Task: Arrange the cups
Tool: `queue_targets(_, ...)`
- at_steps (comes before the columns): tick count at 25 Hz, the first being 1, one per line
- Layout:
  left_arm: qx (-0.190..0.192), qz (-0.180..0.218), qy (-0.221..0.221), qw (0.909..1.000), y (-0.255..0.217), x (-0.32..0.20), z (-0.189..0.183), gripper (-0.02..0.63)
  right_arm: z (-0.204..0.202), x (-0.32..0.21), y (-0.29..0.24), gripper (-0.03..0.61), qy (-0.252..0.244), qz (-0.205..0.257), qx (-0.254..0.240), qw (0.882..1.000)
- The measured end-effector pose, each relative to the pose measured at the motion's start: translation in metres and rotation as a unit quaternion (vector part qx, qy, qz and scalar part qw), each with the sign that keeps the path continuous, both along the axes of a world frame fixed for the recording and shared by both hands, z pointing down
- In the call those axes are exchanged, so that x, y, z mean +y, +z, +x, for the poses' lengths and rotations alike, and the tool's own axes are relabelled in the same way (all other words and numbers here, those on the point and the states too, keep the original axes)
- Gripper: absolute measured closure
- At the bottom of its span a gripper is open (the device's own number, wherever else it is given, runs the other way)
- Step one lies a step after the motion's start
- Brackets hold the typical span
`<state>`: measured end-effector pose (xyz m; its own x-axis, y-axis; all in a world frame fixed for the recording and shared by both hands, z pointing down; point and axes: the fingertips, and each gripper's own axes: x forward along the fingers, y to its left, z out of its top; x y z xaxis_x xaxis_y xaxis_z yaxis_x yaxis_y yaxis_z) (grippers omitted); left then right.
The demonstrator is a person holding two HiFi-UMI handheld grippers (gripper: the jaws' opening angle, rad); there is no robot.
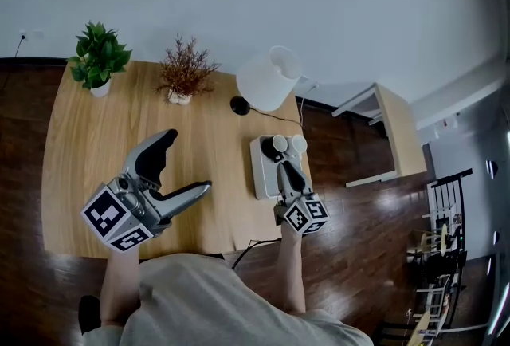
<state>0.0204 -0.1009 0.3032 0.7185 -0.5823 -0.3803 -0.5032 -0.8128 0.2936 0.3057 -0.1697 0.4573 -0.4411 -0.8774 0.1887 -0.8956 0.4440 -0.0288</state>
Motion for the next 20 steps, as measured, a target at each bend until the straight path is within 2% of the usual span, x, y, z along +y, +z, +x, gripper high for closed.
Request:
queue_targets(4, 0.040, 0.071, 0.005, 0.9967, -0.060, 0.014, -0.004, 0.193, -0.035, 0.029, -0.109, 0.509, -0.038, 0.135, 0.012, 0.990)
queue_targets(7, 0.071, 0.125, 0.008, 0.9896, -0.103, 0.030, -0.007, 0.193, -0.054, 0.047, -0.158, 0.509, -0.054, 0.188, 0.028, 0.980)
queue_targets(9, 0.082, 0.144, 0.003, 0.9862, -0.118, 0.035, -0.009, 0.198, -0.065, 0.057, -0.176, 0.509, -0.064, 0.211, 0.041, 0.975)
queue_targets(12, 0.069, 0.151, -0.010, 0.9860, -0.121, 0.035, -0.008, 0.207, -0.076, 0.069, -0.192, 0.509, -0.076, 0.231, 0.056, 0.968)
queue_targets(20, 0.049, 0.171, 0.009, 0.9841, -0.119, 0.048, -0.004, 0.209, -0.092, 0.083, -0.209, 0.509, -0.082, 0.255, 0.081, 0.960)
